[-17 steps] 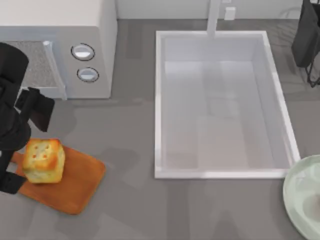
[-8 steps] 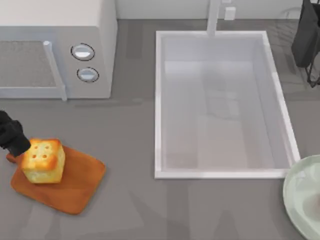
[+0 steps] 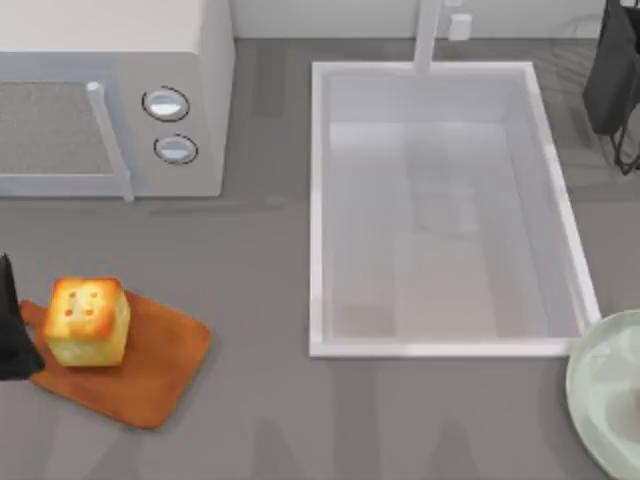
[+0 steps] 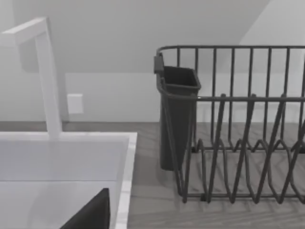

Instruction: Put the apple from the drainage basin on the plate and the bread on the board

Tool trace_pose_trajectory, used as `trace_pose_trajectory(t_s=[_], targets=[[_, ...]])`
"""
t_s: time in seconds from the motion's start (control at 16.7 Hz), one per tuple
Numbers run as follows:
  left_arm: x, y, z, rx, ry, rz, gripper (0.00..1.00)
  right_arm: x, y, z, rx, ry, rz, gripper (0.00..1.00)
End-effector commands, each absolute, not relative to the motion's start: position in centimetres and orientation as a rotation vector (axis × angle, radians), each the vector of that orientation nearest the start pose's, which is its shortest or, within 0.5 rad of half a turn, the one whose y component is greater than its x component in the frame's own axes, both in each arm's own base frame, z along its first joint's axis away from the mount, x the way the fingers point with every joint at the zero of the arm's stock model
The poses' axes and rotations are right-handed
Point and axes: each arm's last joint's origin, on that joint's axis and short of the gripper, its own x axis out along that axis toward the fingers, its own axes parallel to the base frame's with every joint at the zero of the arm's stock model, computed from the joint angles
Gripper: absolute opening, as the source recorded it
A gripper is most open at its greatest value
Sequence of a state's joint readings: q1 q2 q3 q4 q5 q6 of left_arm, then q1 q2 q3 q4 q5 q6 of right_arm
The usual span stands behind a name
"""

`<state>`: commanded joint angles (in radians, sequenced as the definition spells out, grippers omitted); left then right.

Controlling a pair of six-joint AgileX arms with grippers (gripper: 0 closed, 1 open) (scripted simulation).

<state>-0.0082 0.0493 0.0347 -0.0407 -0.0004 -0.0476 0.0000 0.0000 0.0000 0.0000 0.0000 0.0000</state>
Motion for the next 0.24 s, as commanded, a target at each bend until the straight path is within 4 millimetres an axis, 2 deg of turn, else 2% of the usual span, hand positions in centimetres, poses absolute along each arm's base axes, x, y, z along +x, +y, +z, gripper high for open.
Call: trace_pose_trajectory(t_s=[0.24], targets=[[10.57, -0.12, 16.0, 0.0, 0.0, 0.0, 1.0, 10.57, -0.12, 16.0, 0.0, 0.0, 0.0, 1.0]])
